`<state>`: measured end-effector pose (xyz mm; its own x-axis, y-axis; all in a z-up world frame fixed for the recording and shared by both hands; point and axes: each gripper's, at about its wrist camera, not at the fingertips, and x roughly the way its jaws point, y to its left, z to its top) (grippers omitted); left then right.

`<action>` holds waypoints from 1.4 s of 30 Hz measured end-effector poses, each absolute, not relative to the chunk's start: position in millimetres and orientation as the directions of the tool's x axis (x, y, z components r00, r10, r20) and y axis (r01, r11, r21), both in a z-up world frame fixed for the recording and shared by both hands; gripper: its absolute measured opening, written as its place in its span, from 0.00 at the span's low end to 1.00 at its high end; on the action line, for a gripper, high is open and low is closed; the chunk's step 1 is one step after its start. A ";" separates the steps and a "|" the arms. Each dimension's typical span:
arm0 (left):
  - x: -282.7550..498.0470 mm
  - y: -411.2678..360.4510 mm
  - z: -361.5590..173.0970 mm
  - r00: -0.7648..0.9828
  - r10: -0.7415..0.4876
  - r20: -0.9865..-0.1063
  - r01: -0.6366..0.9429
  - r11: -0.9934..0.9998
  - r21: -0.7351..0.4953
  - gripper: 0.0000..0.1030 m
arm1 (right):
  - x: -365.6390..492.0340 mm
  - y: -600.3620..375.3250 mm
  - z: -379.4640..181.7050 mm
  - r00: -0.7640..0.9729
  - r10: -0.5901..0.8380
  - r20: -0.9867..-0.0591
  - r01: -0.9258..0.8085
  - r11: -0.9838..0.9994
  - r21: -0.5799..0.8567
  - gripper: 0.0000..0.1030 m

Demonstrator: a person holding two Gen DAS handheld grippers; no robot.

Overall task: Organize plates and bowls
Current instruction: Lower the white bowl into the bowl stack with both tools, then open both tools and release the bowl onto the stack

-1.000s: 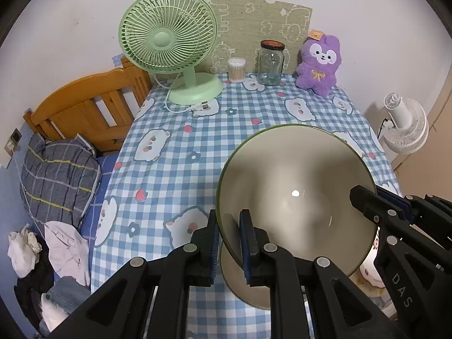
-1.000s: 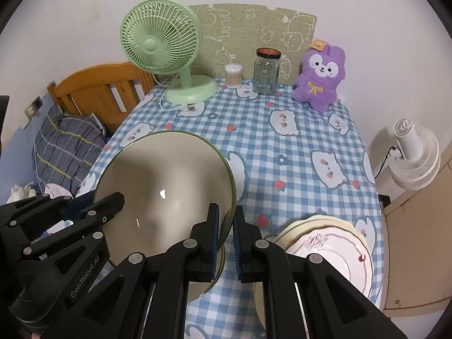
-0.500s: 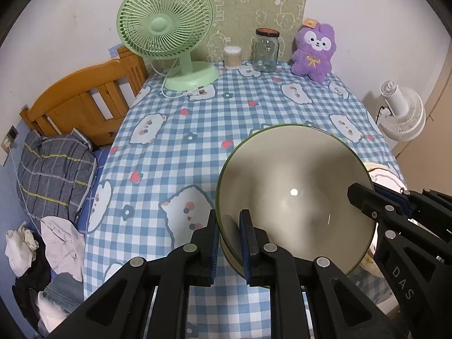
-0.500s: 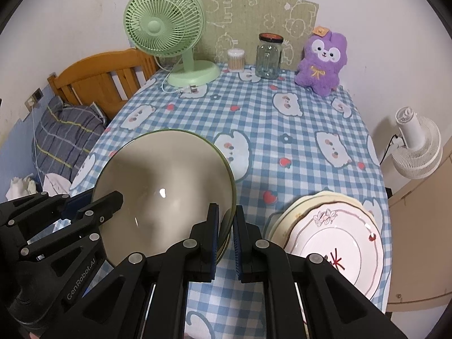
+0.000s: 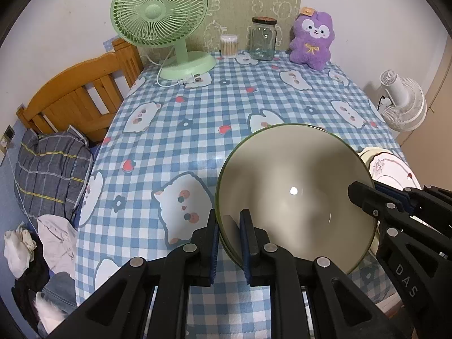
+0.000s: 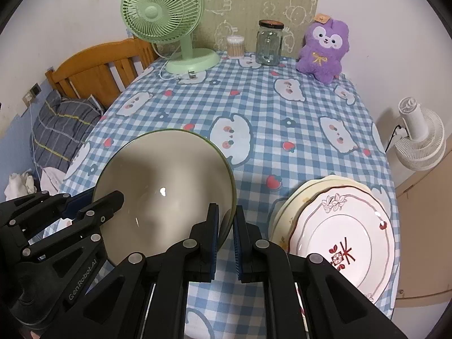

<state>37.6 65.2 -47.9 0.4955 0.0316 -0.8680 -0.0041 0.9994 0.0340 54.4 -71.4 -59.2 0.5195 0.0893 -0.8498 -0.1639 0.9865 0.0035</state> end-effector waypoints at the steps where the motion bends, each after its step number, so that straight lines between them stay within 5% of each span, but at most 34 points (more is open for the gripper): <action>1: 37.8 65.7 -49.6 0.494 0.032 -0.869 -0.005 0.999 0.034 0.11 | 55.7 -71.5 -62.2 0.515 0.091 -0.853 -0.165 0.986 0.005 0.11; 11: 38.2 67.8 -58.8 0.529 0.033 -0.848 0.002 0.999 0.040 0.11 | 52.8 -67.9 -71.4 0.550 0.061 -0.833 -0.159 0.987 -0.033 0.13; 21: 33.3 65.2 -58.9 0.577 -0.004 -0.817 0.003 1.000 -0.003 0.34 | 47.9 -66.2 -72.9 0.589 0.060 -0.806 -0.150 0.988 -0.036 0.14; 24: 32.0 62.5 -61.6 0.590 0.017 -0.807 -0.016 1.000 0.009 0.36 | 45.9 -66.1 -73.6 0.601 0.079 -0.795 -0.161 0.987 -0.024 0.20; 31: 27.4 67.0 -58.4 0.632 0.056 -0.773 -0.050 0.998 0.031 0.42 | 36.0 -73.0 -66.4 0.687 0.019 -0.726 -0.093 0.994 -0.062 0.62; 33: 27.6 70.8 -57.7 0.637 0.055 -0.769 -0.054 0.998 0.026 0.52 | 35.6 -74.9 -65.5 0.688 0.023 -0.725 -0.090 0.995 -0.053 0.63; 42: 27.9 75.8 -59.6 0.656 0.056 -0.752 -0.054 0.998 0.028 0.70 | 33.3 -76.3 -67.0 0.684 0.004 -0.730 -0.073 0.995 -0.062 0.63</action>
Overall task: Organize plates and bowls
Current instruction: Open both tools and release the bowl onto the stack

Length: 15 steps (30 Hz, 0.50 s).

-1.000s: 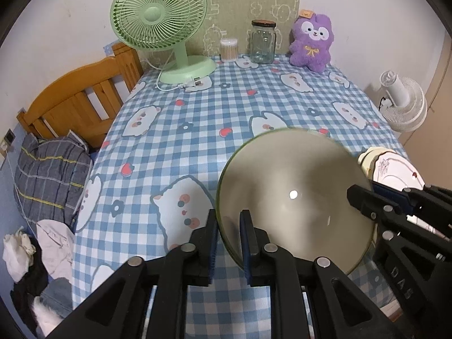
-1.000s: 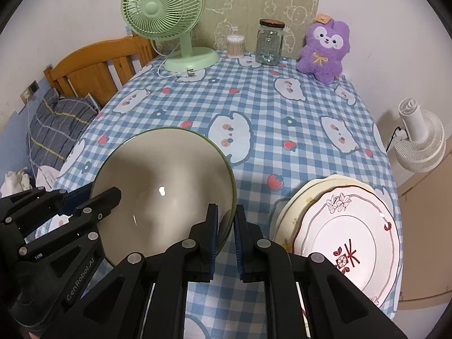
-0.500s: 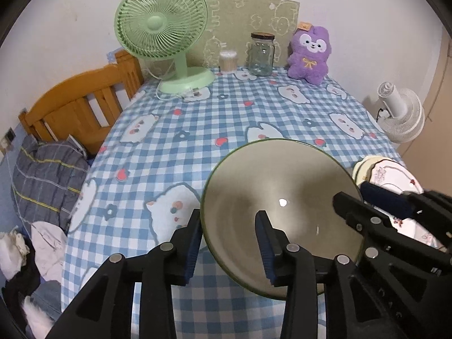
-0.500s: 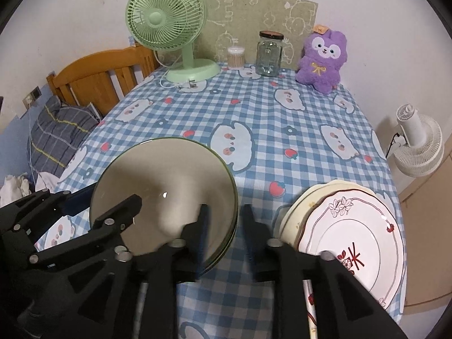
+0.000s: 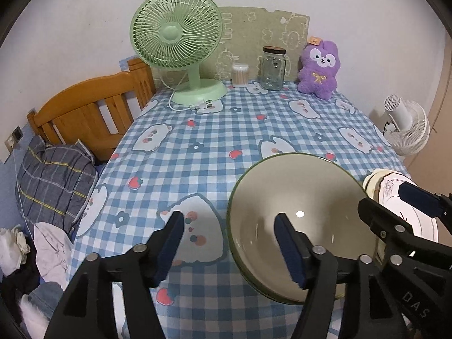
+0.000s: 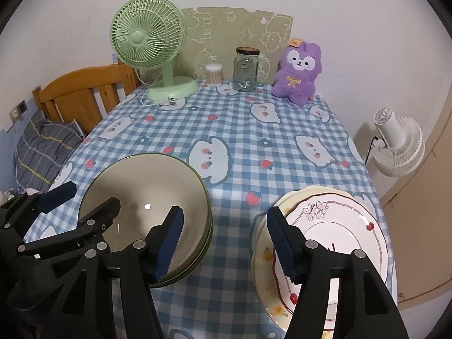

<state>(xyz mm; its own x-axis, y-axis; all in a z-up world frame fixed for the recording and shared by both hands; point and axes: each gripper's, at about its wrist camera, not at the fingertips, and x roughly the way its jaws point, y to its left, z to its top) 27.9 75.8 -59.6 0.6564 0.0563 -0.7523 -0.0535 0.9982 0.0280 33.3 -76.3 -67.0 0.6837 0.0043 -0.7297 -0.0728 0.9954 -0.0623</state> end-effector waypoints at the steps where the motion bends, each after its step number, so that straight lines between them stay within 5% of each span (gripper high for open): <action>1: 27.6 76.2 -60.2 0.659 0.057 -0.750 -0.052 0.998 0.031 0.70 | 33.2 -76.4 -68.1 0.683 0.007 -0.731 -0.075 0.995 -0.061 0.63; 15: 37.2 85.6 -78.7 0.645 0.042 -0.763 -0.022 0.999 0.037 0.81 | 45.5 -75.9 -90.4 0.662 0.044 -0.748 -0.093 0.995 -0.024 0.63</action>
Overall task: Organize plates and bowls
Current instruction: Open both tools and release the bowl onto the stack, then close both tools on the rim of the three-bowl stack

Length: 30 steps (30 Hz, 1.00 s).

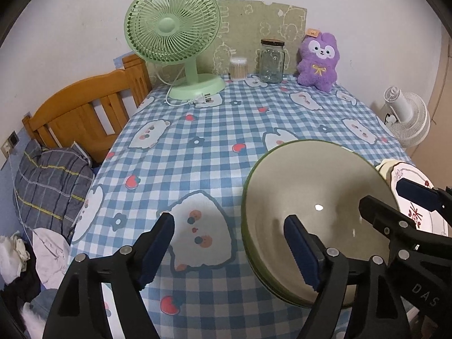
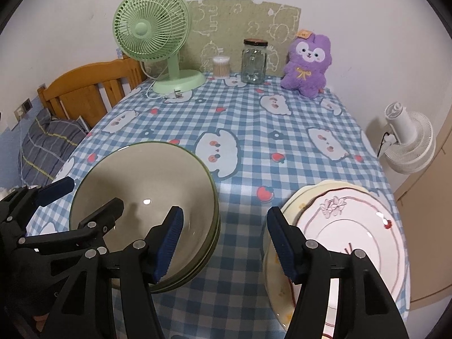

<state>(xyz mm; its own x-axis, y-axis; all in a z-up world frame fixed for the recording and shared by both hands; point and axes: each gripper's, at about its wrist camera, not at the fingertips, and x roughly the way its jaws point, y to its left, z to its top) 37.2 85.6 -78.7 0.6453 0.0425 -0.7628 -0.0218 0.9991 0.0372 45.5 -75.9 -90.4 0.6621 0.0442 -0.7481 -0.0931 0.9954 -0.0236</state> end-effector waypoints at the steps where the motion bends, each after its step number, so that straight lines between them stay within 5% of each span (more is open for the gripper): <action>1: 38.6 86.9 -80.1 0.642 0.037 -0.766 -0.021 0.999 0.031 0.81 | 46.9 -76.0 -91.7 0.660 0.046 -0.750 -0.092 0.996 -0.021 0.63; 23: 65.2 98.2 -97.2 0.586 -0.019 -0.810 0.026 1.000 -0.004 0.93 | 74.4 -78.9 -105.8 0.608 0.087 -0.789 -0.099 0.995 0.034 0.67; 30: 70.1 103.5 -101.5 0.568 -0.086 -0.819 0.055 0.996 -0.067 0.93 | 74.1 -75.7 -105.4 0.607 0.124 -0.785 -0.114 0.991 0.069 0.58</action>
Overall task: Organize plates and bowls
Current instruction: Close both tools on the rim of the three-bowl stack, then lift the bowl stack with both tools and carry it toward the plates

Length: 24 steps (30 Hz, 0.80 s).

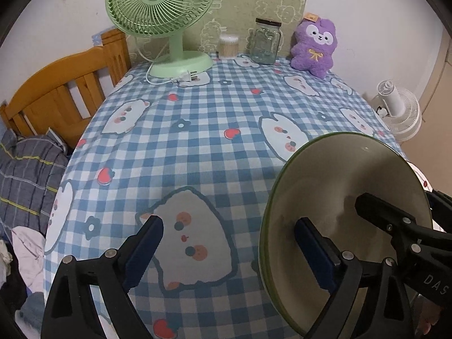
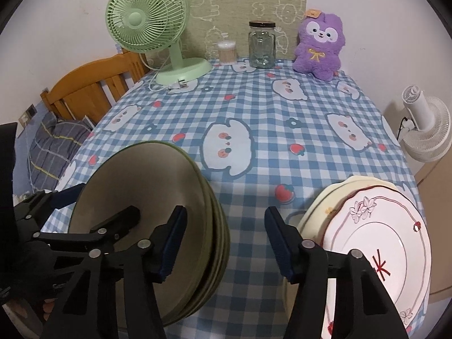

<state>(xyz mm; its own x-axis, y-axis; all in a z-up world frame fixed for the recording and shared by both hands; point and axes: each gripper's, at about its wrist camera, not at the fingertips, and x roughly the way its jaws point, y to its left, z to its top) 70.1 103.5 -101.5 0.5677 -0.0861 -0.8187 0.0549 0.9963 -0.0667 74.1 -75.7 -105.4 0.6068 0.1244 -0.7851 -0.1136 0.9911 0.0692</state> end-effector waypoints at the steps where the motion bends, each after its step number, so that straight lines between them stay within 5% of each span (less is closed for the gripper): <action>1: 69.9 103.9 -101.8 0.568 -0.090 -0.818 0.056 0.996 -0.071 0.93 | 74.2 -76.8 -106.2 0.603 0.132 -0.787 -0.110 0.991 0.082 0.58; 10: 69.6 104.8 -102.9 0.580 -0.105 -0.808 0.046 0.994 -0.096 0.91 | 73.8 -80.2 -109.8 0.590 0.140 -0.795 -0.066 0.990 0.125 0.58; 19: 58.8 92.8 -94.1 0.614 -0.065 -0.787 0.040 0.998 -0.051 0.69 | 71.5 -83.6 -117.5 0.586 0.113 -0.802 -0.014 0.991 0.130 0.55; 24: 64.0 100.8 -95.8 0.584 -0.118 -0.803 0.023 0.991 -0.129 0.64 | 75.1 -83.6 -119.7 0.577 0.136 -0.805 -0.021 0.988 0.152 0.54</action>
